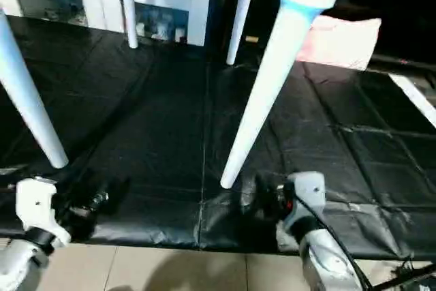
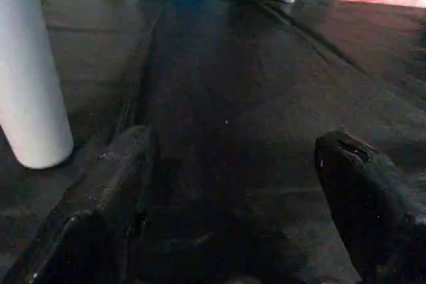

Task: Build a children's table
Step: Flip table

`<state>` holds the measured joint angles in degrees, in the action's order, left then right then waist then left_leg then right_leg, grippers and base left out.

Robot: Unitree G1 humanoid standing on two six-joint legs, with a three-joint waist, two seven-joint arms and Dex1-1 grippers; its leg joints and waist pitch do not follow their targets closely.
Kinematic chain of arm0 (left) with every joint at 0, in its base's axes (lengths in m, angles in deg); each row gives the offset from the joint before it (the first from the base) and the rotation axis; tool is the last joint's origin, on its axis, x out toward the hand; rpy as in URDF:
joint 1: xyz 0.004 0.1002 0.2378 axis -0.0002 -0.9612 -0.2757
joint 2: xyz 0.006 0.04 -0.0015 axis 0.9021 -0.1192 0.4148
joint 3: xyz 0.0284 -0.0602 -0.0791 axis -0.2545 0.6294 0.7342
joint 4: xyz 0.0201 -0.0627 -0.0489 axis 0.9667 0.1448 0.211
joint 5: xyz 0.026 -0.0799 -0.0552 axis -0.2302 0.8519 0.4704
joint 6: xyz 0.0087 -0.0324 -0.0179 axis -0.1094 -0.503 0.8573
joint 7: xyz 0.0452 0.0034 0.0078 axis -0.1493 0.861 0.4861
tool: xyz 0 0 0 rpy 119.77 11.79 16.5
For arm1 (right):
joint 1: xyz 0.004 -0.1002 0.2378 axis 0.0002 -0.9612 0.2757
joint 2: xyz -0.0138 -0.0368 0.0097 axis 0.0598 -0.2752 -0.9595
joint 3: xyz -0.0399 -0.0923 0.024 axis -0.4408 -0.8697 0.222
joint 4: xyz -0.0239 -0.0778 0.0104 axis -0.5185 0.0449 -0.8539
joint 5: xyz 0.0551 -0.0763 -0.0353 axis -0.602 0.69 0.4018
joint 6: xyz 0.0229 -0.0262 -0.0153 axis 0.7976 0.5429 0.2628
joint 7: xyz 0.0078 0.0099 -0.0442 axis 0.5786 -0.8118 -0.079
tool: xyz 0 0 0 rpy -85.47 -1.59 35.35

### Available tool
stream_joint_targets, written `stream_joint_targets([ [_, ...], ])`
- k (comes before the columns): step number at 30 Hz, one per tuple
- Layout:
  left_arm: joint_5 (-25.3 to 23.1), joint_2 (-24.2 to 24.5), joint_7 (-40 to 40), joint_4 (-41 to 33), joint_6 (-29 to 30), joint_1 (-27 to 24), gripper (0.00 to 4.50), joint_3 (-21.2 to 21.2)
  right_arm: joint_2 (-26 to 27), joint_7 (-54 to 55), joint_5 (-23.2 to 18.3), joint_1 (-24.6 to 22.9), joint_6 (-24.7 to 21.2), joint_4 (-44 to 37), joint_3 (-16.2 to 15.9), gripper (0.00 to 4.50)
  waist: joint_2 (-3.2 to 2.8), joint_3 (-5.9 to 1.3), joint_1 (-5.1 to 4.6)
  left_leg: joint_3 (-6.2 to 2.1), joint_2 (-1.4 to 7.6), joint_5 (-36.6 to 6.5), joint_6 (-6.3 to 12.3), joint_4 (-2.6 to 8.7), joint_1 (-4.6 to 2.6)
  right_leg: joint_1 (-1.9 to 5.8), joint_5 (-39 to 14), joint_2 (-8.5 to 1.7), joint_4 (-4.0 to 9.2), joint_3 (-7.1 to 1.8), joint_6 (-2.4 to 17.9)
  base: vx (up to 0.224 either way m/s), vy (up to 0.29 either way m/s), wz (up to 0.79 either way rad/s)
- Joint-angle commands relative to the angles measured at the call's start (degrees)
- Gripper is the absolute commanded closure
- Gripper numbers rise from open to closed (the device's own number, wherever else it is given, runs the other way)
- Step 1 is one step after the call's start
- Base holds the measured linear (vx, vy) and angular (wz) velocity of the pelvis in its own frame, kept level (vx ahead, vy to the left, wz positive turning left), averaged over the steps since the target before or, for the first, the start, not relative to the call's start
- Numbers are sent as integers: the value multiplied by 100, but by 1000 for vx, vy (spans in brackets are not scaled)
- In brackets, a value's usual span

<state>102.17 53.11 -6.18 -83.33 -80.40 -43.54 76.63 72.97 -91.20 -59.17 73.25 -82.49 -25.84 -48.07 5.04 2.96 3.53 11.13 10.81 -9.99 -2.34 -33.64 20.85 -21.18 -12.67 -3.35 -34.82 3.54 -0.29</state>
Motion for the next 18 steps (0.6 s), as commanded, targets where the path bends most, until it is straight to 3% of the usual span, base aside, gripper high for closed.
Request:
stream_joint_targets([
  [1,-74,-73,-79,-102,-68,16,36,-39,-18,-14,35,-69,174,-106,12,0,-166,-148,-25,-277,320,-3063,-520,534,-154,-70,-2541,-477,631,-357,230,0,0,0],
  [2,-68,-111,-116,-83,-105,28,36,-24,-20,-45,43,-112,238,-110,-28,0,-142,-151,-44,-271,319,-3043,-500,528,-141,-61,-2534,-476,635,-355,234,0,0,0],
  [5,-80,-150,-167,-97,-128,58,36,-24,-20,-114,-36,-209,316,-150,-42,0,-180,-154,-73,-271,316,-3027,-476,524,-138,-58,-2476,-468,630,-359,264,0,0,0],
  [18,-76,-171,-189,-111,-139,93,36,-15,-26,-71,-43,-250,241,-160,-43,0,-179,-158,-147,-264,317,-2981,-449,517,-135,-45,-2252,-446,600,-355,373,0,0,0],
])
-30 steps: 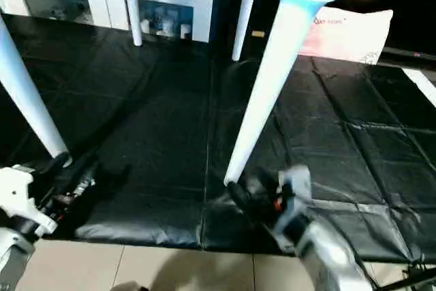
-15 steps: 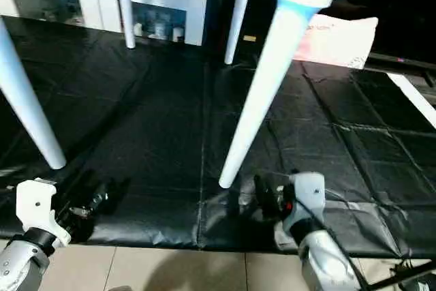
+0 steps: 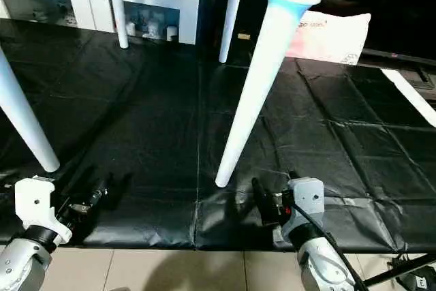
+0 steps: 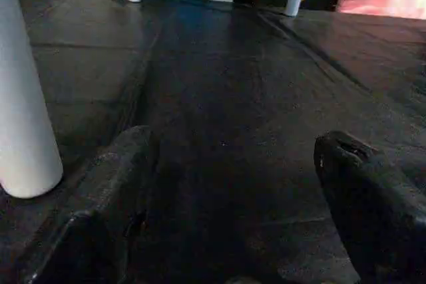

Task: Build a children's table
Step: Flip table

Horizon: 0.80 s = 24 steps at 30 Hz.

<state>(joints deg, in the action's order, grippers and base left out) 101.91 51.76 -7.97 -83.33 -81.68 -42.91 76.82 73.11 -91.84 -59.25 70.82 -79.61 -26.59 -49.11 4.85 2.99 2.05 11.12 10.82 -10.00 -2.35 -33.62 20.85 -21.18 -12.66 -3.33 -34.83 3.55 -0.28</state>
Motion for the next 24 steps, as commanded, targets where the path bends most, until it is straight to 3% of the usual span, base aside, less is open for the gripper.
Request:
stream_joint_targets([
  [1,-50,-36,-10,-111,-11,30,36,-33,-40,-7,-35,-7,-47,-84,62,0,-160,-163,1,-262,315,-2965,-443,512,-135,-42,-2245,-451,601,-357,379,0,0,0],
  [24,-50,-36,-10,-111,-11,30,36,-33,-40,-7,-35,-7,-47,-84,62,0,-164,-168,1,-257,313,-2925,-430,508,-130,-32,-2143,-444,587,-355,418,0,0,0],
])
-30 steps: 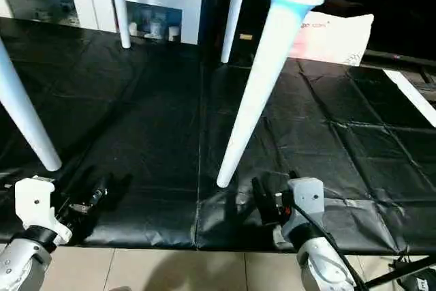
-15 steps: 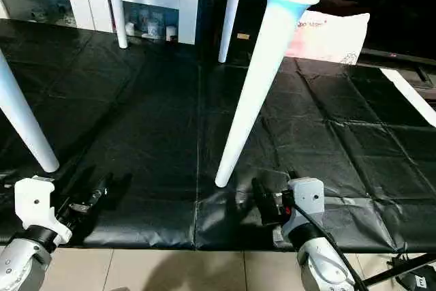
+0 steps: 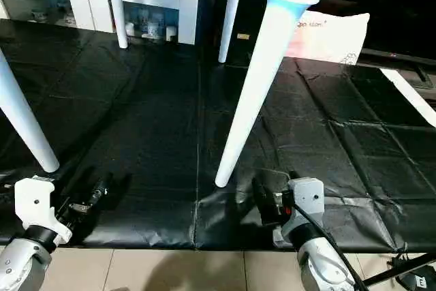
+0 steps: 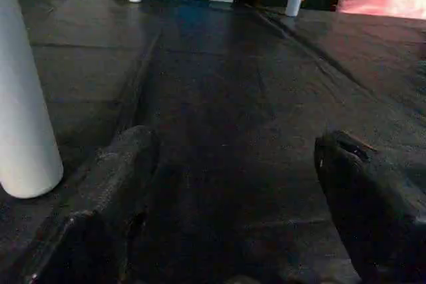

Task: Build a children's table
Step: Flip table

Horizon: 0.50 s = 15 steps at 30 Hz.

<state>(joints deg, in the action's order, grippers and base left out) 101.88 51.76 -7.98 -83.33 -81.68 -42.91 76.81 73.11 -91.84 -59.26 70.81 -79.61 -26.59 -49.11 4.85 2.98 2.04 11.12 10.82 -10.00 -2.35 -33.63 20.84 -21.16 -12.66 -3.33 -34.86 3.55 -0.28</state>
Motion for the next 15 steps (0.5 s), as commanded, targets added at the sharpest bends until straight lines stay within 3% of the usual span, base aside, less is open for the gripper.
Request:
stream_joint_targets([
  [1,-47,-36,-9,-111,-11,30,36,-33,-40,-7,-34,-7,-47,-85,62,0,-162,-172,4,-254,313,-2900,-424,506,-129,-32,-2124,-448,588,-358,421,0,0,0],
  [15,-47,-36,-9,-111,-11,30,36,-33,-40,-7,-34,-7,-47,-85,62,0,-161,-172,6,-254,312,-2915,-410,503,-133,-35,-2144,-445,588,-355,424,0,0,0],
])
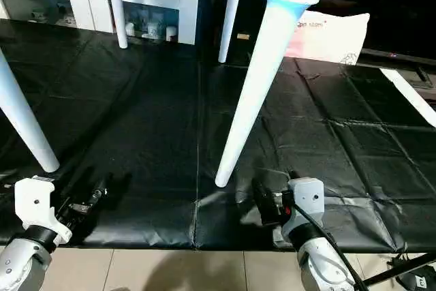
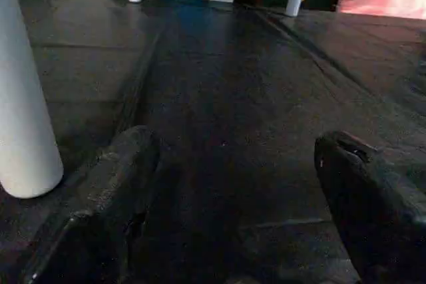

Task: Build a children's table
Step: Flip table

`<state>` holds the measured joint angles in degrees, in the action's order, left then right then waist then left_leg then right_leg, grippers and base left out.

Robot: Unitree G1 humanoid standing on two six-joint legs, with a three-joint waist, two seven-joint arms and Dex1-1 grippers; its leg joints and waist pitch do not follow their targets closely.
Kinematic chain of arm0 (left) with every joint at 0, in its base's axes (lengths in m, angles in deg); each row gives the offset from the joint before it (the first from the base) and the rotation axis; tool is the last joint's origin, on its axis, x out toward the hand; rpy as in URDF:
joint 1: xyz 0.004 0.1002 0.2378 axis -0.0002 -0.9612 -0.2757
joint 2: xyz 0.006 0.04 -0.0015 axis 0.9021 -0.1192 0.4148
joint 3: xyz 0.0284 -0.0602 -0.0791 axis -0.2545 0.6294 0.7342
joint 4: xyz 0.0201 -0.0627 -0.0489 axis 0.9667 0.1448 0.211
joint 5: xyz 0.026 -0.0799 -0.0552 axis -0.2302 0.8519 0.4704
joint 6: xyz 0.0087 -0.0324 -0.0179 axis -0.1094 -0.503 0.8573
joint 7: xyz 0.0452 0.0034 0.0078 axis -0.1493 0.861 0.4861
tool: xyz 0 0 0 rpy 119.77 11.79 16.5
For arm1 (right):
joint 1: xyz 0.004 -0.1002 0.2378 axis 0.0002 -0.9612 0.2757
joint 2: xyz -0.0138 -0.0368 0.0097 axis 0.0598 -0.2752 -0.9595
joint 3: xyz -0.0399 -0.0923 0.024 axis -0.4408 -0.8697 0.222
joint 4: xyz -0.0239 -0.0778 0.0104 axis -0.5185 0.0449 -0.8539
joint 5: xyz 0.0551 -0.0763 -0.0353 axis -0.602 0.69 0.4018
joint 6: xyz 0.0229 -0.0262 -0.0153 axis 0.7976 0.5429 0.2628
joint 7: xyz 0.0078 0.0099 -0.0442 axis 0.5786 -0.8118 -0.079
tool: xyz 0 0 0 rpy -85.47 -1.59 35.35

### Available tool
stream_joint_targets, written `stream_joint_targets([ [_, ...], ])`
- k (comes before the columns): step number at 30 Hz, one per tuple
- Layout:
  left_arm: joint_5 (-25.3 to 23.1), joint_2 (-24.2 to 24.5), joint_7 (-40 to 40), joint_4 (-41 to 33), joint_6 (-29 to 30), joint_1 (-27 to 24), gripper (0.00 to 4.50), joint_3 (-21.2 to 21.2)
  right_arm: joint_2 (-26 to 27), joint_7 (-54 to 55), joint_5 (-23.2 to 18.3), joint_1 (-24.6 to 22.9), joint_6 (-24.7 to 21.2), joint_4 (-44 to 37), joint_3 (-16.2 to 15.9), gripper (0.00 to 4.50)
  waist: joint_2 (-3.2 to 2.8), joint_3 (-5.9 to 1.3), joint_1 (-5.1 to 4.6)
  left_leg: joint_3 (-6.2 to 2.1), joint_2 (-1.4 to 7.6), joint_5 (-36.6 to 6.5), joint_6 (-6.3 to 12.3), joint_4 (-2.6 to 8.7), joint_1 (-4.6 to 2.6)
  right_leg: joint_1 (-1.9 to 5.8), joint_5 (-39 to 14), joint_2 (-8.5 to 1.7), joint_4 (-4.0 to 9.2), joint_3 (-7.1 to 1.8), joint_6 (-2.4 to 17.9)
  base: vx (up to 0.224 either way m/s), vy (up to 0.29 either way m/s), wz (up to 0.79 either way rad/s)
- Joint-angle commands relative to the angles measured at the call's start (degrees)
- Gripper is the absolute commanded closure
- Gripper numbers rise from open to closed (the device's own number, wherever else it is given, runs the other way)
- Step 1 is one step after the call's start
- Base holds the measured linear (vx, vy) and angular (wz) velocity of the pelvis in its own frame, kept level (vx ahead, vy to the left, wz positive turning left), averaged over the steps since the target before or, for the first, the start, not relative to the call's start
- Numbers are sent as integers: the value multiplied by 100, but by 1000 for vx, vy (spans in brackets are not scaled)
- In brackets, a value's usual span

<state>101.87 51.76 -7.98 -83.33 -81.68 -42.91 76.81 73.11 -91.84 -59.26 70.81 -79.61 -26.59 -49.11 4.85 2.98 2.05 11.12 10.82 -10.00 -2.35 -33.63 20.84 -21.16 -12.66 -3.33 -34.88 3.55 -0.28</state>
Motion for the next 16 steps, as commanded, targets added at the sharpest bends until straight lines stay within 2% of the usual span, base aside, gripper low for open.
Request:
stream_joint_targets([
  [1,-46,-36,-9,-111,-11,30,36,-33,-40,-7,-34,-7,-47,-84,62,0,-163,-172,7,-254,312,-2916,-410,505,-133,-35,-2145,-446,591,-355,426,0,0,0],
  [16,-46,-36,-9,-111,-11,30,36,-33,-40,-7,-34,-7,-47,-84,62,0,-160,-179,18,-247,313,-2849,-381,501,-129,-24,-2034,-446,576,-356,461,0,0,0],
])
